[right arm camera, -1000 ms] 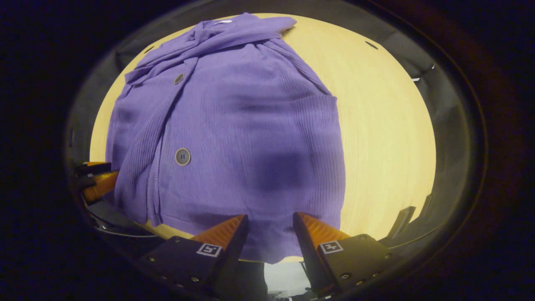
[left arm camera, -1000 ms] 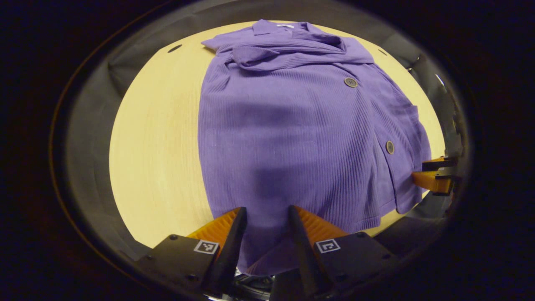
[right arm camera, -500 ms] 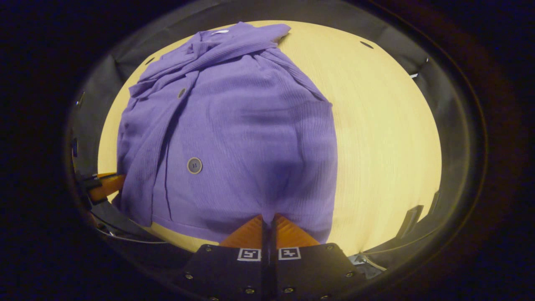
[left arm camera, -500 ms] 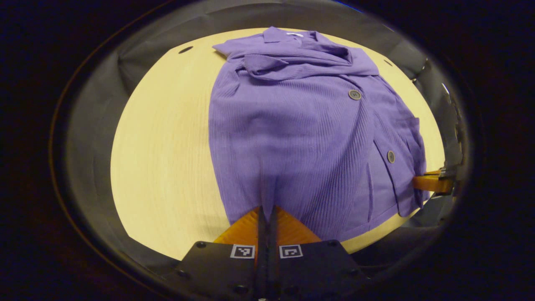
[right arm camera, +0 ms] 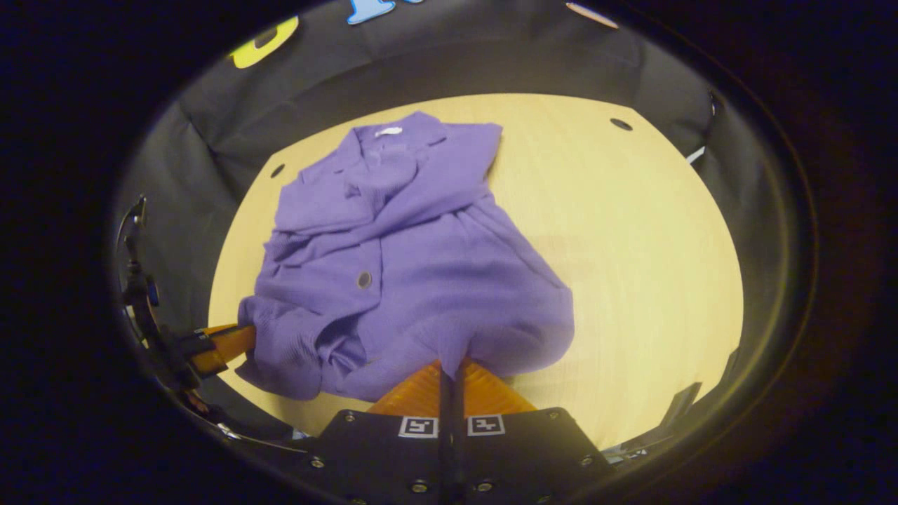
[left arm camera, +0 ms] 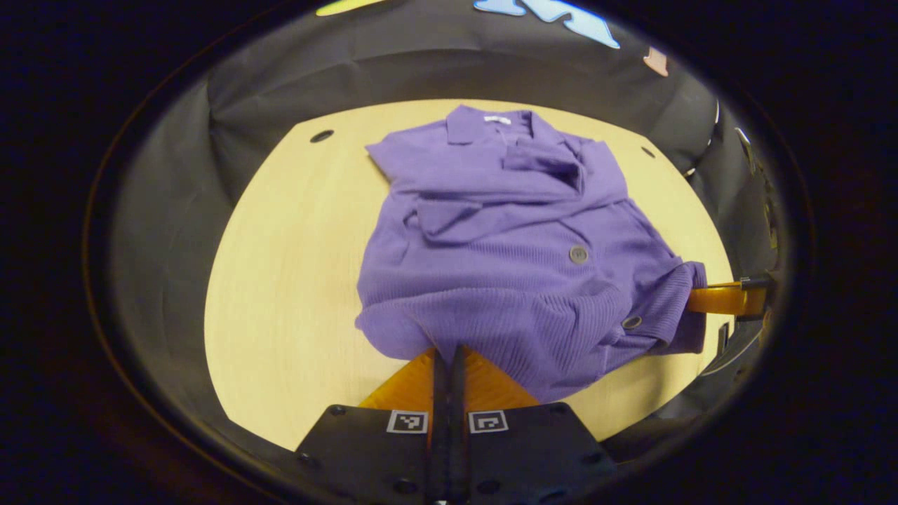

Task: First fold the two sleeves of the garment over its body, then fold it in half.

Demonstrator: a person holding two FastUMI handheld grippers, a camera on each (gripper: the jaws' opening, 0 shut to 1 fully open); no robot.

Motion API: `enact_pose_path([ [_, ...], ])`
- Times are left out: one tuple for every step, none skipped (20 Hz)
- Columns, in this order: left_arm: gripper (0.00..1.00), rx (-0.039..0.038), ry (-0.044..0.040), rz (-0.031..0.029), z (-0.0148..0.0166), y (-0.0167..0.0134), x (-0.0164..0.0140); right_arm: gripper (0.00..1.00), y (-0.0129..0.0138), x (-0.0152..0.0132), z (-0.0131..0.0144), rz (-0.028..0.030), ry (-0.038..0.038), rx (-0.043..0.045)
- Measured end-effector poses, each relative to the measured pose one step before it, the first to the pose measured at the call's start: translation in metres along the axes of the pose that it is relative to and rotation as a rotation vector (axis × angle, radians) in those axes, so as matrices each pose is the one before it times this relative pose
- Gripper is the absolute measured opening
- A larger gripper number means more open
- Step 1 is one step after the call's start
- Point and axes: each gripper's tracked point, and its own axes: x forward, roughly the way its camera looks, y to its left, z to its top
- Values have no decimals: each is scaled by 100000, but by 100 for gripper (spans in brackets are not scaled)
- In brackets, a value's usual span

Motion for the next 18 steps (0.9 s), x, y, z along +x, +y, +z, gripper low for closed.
enact_pose_path([
  [6, -482, -2030, -58, 1287, 189, 59, 0, 50, -165, 1271, 563, -1766, -364],
  [6, -502, -1349, 69, 1329, 109, 117, 1, 29, 25, 1246, 580, -1396, -359],
  [6, -493, -1476, 97, 1114, 93, 257, 0, -79, 147, 1147, 277, -1705, -362],
  [6, -404, -1436, 78, 1251, 182, 166, 0, -29, -79, 1007, 441, -1400, -241],
  [7, -143, -1258, 447, 986, 268, 161, 1, -52, 12, 1197, 127, -1502, -184],
  [6, -66, -1221, 308, 968, 135, 315, 0, -71, 177, 1132, 174, -1467, -160],
  [7, 33, -1133, 314, 989, 48, 388, 0, 10, 411, 1080, 109, -1369, -46],
  [7, 12, -1093, 132, 839, 93, 251, 0, -127, 181, 1123, 105, -1579, 149],
  [6, 221, -1017, 268, 653, 63, 132, 0, -115, 253, 1063, 137, -1454, 286],
  [6, 378, -872, 269, 806, 201, 167, 1, -119, 35, 920, 19, -1201, 247],
  [7, -1, -1024, 235, 766, -47, 480, 1, -171, 299, 1107, -73, -1284, 150],
  [7, -279, -1109, 195, 970, 35, 313, 1, -151, 392, 1052, 62, -1350, 283],
  [6, -526, -1102, -13, 1039, 23, 559, 1, -31, 511, 932, 175, -1275, 480],
  [7, -518, -1158, 51, 1102, 28, 452, 1, -147, 479, 1006, 3, -1043, 424],
  [7, -466, -1287, 39, 1029, 67, 624, 1, -109, 466, 873, 112, -1036, 268],
  [7, -241, -960, 2, 940, 61, 667, 1, -74, 570, 976, -102, -1321, 212],
  [7, -198, -1073, 126, 972, 228, 662, 1, -54, 578, 988, 122, -999, 258],
  [7, 236, -1026, 43, 962, -51, 658, 1, 20, 519, 1001, 77, -1125, 303],
])
